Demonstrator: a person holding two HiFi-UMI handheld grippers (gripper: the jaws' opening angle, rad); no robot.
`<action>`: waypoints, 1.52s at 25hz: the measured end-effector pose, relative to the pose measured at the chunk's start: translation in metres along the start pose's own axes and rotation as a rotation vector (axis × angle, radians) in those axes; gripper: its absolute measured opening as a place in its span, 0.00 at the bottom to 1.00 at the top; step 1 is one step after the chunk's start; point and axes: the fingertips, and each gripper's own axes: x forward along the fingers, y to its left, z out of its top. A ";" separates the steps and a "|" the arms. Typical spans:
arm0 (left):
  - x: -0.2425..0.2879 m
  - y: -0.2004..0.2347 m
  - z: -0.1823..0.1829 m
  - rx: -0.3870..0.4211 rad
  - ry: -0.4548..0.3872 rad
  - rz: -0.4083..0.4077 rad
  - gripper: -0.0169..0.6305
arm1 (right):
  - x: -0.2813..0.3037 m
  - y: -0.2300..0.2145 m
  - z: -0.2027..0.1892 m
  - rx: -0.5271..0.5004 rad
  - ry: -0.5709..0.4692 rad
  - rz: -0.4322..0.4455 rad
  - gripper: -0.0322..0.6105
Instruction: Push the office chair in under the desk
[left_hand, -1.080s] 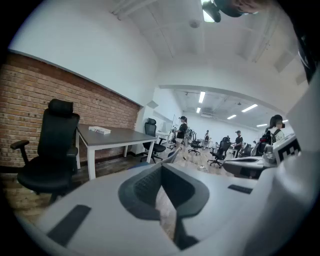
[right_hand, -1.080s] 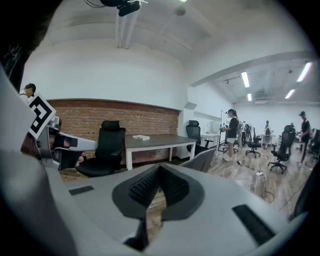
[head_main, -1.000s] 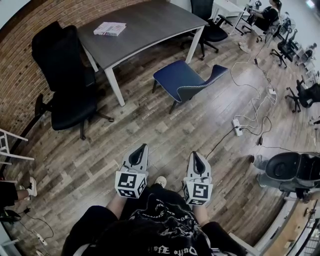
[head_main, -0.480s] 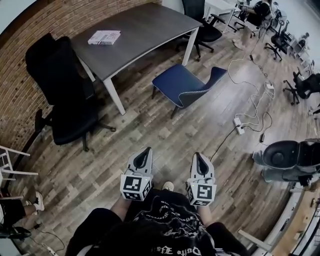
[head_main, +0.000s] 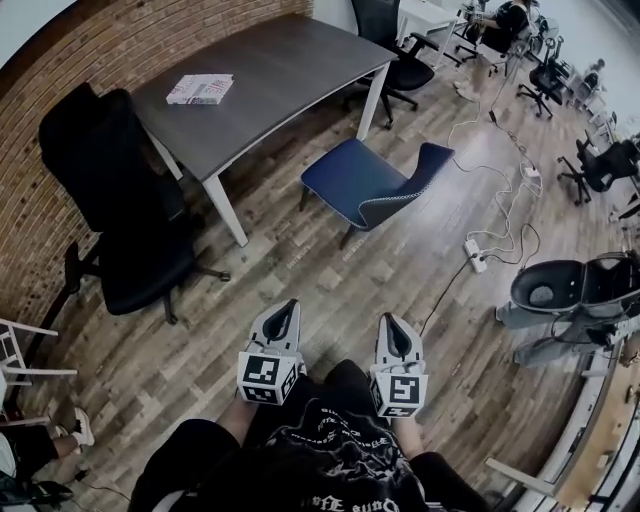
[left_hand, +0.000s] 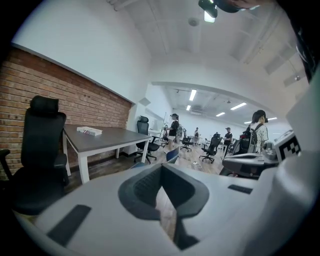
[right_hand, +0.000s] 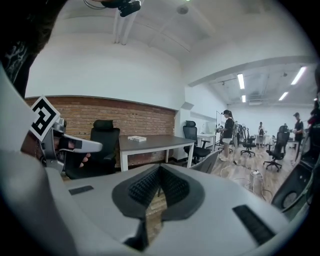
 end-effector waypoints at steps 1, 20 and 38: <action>0.003 0.002 0.001 -0.010 -0.001 -0.001 0.04 | 0.002 -0.001 -0.001 -0.007 0.009 0.000 0.05; 0.142 -0.039 0.036 -0.020 -0.008 0.057 0.04 | 0.100 -0.148 0.017 0.029 -0.007 0.036 0.05; 0.264 -0.131 0.033 -0.069 0.006 0.129 0.04 | 0.143 -0.278 0.009 0.009 0.006 0.190 0.05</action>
